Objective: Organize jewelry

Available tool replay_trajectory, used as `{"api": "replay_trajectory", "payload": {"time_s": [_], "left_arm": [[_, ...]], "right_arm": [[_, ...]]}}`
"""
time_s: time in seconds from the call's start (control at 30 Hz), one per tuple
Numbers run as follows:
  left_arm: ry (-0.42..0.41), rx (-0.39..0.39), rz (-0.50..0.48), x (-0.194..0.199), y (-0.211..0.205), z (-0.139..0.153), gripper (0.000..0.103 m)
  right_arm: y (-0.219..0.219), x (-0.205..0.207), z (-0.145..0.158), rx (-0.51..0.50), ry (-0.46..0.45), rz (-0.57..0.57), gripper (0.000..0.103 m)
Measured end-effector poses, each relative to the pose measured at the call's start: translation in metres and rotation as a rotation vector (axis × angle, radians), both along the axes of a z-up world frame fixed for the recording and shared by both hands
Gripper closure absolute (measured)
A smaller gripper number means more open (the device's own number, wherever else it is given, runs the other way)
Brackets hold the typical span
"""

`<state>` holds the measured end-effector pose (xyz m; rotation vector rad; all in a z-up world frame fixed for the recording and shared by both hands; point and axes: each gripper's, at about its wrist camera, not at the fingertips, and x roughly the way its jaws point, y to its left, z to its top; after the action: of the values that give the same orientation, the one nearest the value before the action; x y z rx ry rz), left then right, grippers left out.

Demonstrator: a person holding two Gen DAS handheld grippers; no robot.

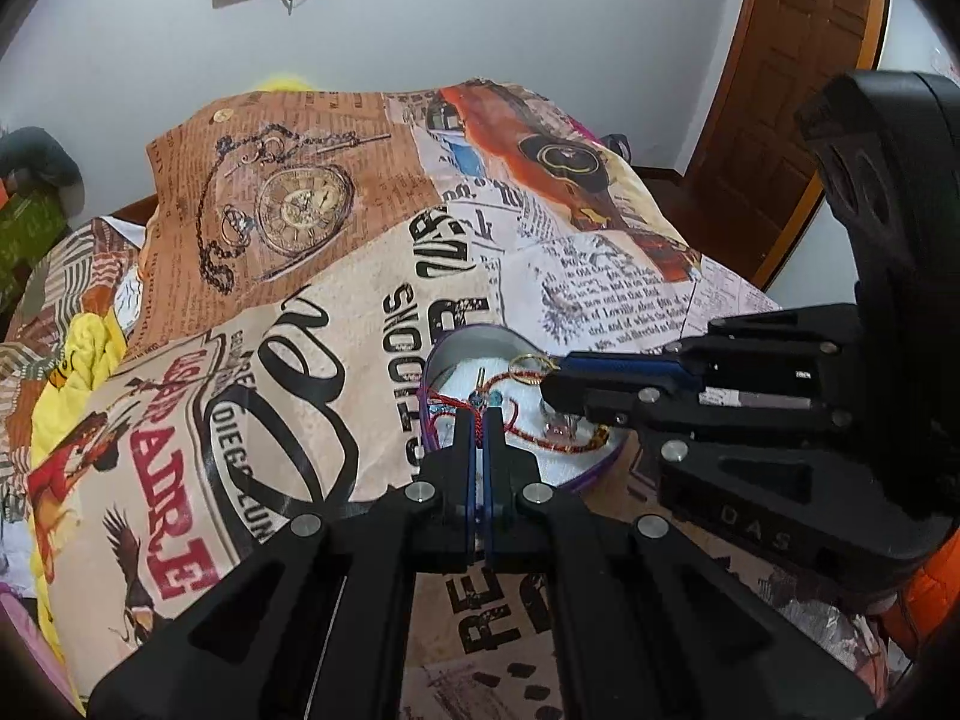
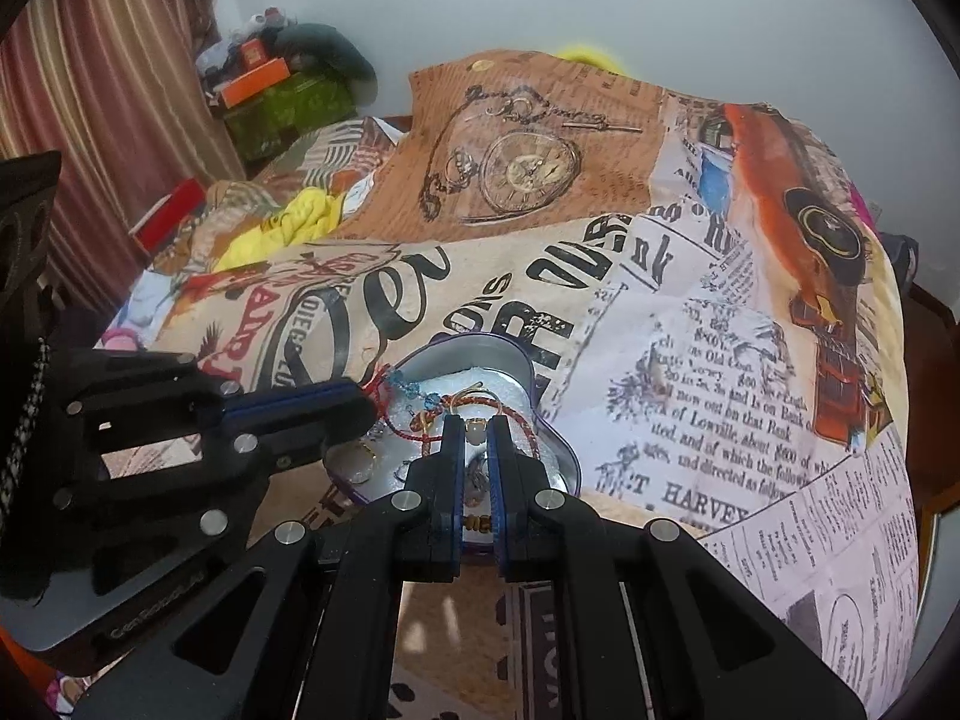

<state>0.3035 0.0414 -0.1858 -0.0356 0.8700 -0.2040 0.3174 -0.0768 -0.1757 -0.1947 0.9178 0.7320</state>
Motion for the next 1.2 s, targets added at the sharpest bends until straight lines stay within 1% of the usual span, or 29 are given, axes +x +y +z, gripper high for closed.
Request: {"api": "replay_trajectory", "payload": {"time_s": [0.1, 0.27, 0.37, 0.47, 0.53, 0.67, 0.87, 1.03, 1.2], "left_arm": [[0.015, -0.009, -0.007, -0.001, 0.001, -0.002, 0.103], [0.013, -0.018, -0.006, -0.005, 0.002, 0.001, 0.102], [0.011, 0.005, 0.015, -0.007, 0.001, 0.004, 0.1], [0.005, 0.008, 0.032, -0.011, 0.002, 0.009, 0.094], [-0.001, 0.006, 0.041, -0.013, 0.003, 0.013, 0.088], [-0.029, 0.001, 0.059, -0.022, 0.006, 0.028, 0.084], [-0.106, 0.006, 0.074, -0.044, 0.005, 0.062, 0.083], [-0.196, 0.003, 0.091, -0.067, 0.002, 0.099, 0.083], [-0.311, 0.003, 0.102, -0.099, -0.003, 0.142, 0.083]], "right_arm": [[0.002, 0.0, 0.0, -0.002, 0.001, 0.009, 0.096], [0.003, -0.003, 0.002, -0.015, -0.019, 0.012, 0.096], [0.004, -0.002, 0.002, -0.014, 0.011, 0.022, 0.096], [0.001, -0.002, 0.004, -0.005, 0.037, 0.017, 0.096], [-0.001, -0.004, 0.008, -0.007, 0.034, 0.008, 0.094], [-0.008, -0.012, 0.02, -0.003, 0.01, -0.007, 0.084], [-0.023, -0.031, 0.054, 0.021, -0.071, -0.048, 0.083], [-0.038, -0.057, 0.093, 0.053, -0.184, -0.096, 0.083], [-0.053, -0.095, 0.138, 0.109, -0.321, -0.145, 0.083]]}}
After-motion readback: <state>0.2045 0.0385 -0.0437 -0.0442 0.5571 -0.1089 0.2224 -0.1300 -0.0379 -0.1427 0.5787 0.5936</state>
